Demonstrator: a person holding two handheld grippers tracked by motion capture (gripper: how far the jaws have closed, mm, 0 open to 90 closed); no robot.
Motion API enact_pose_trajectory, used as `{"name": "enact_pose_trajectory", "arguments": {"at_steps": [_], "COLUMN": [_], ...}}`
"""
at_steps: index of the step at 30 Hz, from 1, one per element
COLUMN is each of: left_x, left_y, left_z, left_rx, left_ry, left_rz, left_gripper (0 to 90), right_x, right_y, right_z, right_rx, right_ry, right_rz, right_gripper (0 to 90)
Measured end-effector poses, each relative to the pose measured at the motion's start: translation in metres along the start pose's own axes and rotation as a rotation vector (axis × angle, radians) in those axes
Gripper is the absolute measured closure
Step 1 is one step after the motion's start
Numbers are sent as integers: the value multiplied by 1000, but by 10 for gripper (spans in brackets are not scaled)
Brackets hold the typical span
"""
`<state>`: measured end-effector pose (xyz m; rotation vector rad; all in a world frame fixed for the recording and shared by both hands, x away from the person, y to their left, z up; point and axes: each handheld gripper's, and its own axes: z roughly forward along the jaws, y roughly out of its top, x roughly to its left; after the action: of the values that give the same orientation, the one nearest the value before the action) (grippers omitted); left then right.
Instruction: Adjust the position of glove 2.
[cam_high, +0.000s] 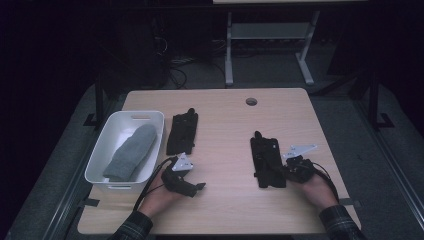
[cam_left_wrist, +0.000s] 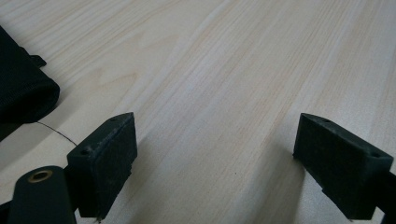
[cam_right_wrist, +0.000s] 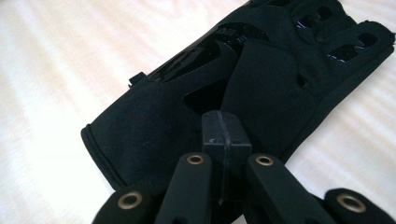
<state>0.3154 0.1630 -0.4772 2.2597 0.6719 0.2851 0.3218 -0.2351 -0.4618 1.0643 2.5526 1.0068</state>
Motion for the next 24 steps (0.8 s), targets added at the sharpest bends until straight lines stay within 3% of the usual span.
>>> {"name": "enact_pose_trajectory", "arguments": {"at_steps": [14, 21, 24], "left_x": [0, -1, 0], "left_y": [0, 0, 0], "left_z": [1, 1, 1], "left_rx": [-7, -4, -2], "left_ry": [0, 0, 2], "left_rz": [-6, -10, -7], "left_gripper": [125, 125, 125], "right_x": [32, 41, 40], "right_y": [-27, -35, -34], "right_z": [-23, -30, -32], "right_rx": [21, 21, 9], "right_ry": [29, 41, 38], "right_rz": [-7, -12, -11], "right_gripper": [900, 900, 820]}}
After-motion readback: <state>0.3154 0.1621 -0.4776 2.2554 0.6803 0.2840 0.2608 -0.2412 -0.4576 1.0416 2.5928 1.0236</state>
